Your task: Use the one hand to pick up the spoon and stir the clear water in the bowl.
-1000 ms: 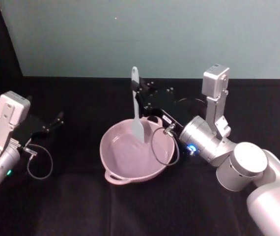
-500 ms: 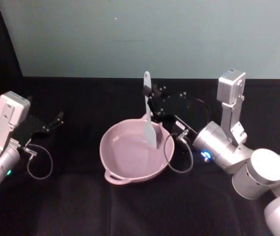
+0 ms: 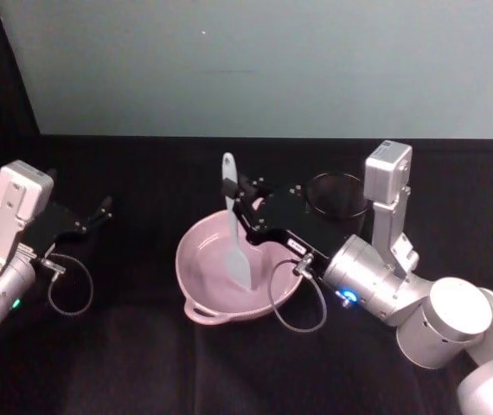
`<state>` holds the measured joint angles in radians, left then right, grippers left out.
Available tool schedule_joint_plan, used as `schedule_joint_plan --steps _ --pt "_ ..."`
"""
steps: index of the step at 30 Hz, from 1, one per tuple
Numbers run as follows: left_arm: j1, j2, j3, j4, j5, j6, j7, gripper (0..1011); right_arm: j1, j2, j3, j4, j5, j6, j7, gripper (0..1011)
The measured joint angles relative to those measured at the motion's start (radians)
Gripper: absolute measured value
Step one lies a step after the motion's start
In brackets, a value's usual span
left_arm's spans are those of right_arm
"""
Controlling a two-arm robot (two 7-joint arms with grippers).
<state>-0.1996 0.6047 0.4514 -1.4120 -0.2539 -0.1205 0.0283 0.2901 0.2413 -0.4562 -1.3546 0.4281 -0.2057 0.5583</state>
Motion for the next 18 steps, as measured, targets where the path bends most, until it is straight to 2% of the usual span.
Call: schedule_joint_plan --steps 5,11,18 --pt "0.000 0.000 0.000 0.000 0.000 0.000 0.000 1011 0.018 -0.012 -0.018 0.018 0.004 0.000 0.010 110" --pt "0.000 0.000 0.000 0.000 0.000 0.000 0.000 1011 0.062 -0.044 -0.041 0.071 -0.001 -0.024 0.018 110" --pt "0.000 0.000 0.000 0.000 0.000 0.000 0.000 1011 0.112 -0.071 -0.040 0.144 -0.016 -0.051 0.010 110"
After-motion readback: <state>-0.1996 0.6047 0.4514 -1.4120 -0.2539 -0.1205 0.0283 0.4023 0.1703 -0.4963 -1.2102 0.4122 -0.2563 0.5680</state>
